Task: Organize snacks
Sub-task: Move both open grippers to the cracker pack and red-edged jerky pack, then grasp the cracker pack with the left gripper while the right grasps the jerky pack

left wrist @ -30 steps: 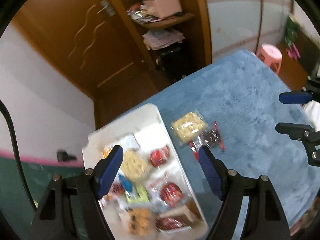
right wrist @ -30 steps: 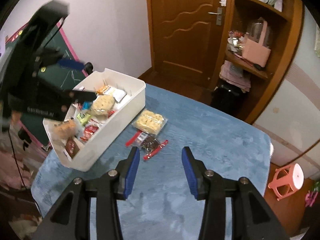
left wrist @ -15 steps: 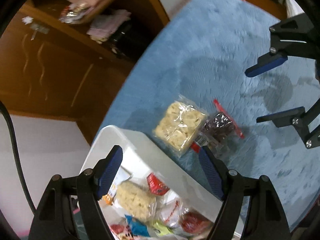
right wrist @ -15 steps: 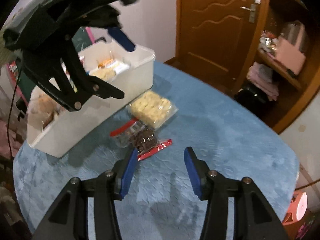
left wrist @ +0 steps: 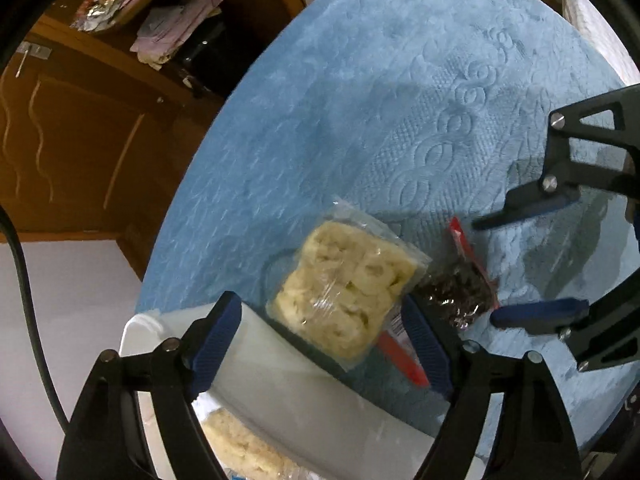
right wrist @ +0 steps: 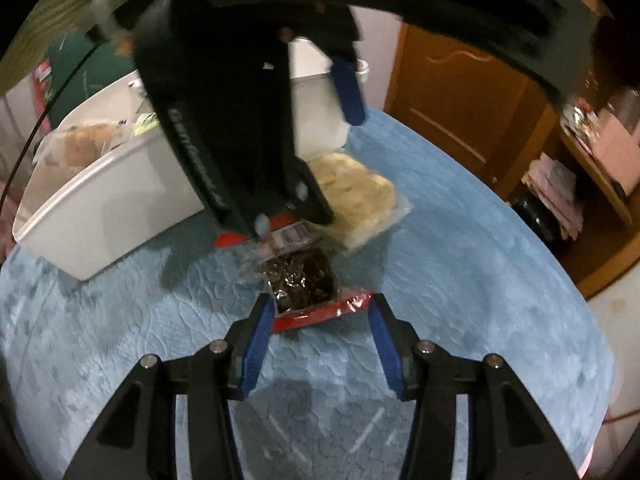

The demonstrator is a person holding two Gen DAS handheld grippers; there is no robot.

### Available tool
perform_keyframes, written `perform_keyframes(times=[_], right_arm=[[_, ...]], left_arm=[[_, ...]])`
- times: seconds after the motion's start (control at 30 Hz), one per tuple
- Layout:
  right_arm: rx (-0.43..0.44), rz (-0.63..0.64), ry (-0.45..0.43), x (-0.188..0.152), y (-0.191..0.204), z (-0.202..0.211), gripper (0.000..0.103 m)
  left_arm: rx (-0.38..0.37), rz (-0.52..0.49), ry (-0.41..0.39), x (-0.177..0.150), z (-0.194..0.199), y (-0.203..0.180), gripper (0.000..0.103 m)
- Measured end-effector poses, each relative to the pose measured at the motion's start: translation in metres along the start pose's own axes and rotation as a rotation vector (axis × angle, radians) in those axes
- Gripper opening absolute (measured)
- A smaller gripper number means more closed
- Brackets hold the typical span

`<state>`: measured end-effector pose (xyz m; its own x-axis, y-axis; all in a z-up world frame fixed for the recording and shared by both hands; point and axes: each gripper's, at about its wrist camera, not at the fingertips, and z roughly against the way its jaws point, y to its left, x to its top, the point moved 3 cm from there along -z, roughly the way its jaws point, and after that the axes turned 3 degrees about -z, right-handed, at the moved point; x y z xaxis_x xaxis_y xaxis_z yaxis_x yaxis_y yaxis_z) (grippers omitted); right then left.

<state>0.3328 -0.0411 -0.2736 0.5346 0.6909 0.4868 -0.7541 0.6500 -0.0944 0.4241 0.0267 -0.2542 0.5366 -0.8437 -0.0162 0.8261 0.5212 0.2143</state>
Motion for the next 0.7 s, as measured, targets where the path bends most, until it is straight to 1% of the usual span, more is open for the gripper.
perform_keyframes(times=[0.17, 0.3, 0.4, 0.5, 0.63, 0.7], right_arm=[[0.048, 0.028, -0.017, 0.006, 0.003, -0.004, 0.050], [0.095, 0.019, -0.027, 0.008, 0.007, -0.005, 0.050], [0.108, 0.013, -0.038, 0.008, 0.012, -0.006, 0.054], [0.140, -0.007, -0.045, 0.009, 0.015, -0.008, 0.055], [0.117, -0.020, -0.064, 0.011, 0.018, -0.009, 0.059], [0.113, -0.051, -0.070, 0.011, 0.017, -0.011, 0.060]], left_arm=[[-0.037, -0.032, 0.041, 0.002, -0.007, -0.006, 0.081], [0.017, -0.094, 0.080, 0.000, -0.015, -0.010, 0.082], [0.021, -0.090, 0.092, 0.002, -0.017, -0.012, 0.082], [0.034, -0.070, 0.098, 0.012, -0.023, -0.007, 0.082], [0.046, -0.056, 0.116, 0.018, -0.030, -0.007, 0.091], [0.042, -0.044, 0.112, 0.021, -0.033, -0.003, 0.093]])
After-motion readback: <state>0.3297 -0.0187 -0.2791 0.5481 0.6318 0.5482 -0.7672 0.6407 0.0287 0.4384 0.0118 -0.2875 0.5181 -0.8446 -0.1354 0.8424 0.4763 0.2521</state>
